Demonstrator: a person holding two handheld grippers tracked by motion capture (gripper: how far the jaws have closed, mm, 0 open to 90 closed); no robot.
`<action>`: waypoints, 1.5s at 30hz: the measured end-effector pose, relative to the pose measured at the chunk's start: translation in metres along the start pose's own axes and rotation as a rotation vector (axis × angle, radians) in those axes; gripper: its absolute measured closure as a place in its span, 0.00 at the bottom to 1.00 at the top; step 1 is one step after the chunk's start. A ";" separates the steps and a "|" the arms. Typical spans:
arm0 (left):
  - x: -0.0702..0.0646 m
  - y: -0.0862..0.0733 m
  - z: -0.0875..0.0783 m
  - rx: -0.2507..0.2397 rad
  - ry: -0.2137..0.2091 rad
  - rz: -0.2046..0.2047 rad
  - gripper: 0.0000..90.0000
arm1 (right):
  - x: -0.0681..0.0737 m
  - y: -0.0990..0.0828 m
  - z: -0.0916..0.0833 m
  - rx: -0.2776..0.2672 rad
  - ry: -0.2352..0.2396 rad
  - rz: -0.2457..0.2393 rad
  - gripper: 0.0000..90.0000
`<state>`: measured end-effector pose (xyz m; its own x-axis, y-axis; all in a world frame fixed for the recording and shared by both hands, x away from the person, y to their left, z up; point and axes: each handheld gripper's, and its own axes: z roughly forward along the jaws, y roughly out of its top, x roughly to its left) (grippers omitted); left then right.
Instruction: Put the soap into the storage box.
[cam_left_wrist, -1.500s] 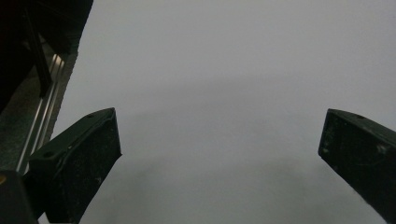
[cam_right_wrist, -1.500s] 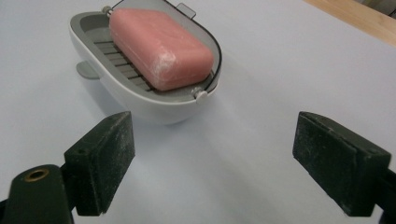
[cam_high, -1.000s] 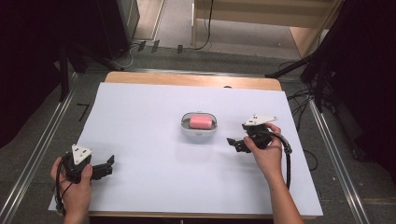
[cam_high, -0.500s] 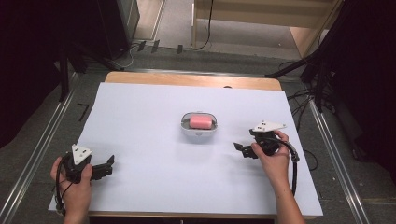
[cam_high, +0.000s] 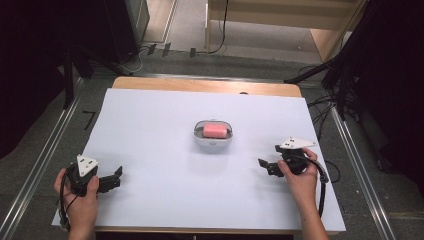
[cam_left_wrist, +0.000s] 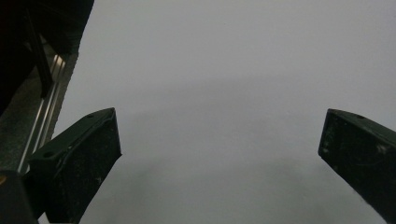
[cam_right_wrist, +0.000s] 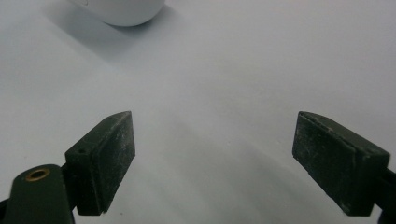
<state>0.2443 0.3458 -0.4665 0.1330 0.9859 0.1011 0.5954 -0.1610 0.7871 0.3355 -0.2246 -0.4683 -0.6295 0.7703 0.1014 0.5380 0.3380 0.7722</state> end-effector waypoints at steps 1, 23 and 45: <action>0.000 0.000 0.000 0.000 0.000 0.000 0.00 | -0.001 -0.002 -0.001 0.000 -0.004 0.003 0.15; 0.000 0.000 0.000 0.002 0.001 0.004 0.00 | -0.018 -0.048 -0.032 -0.025 -0.076 0.074 0.16; 0.000 0.000 0.000 0.001 0.001 0.009 0.00 | -0.024 -0.072 -0.062 -0.073 -0.079 0.116 0.15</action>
<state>0.2441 0.3455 -0.4665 0.1376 0.9844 0.1092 0.5952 -0.1703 0.7853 0.2770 -0.3008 -0.4881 -0.5183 0.8428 0.1452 0.5607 0.2067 0.8018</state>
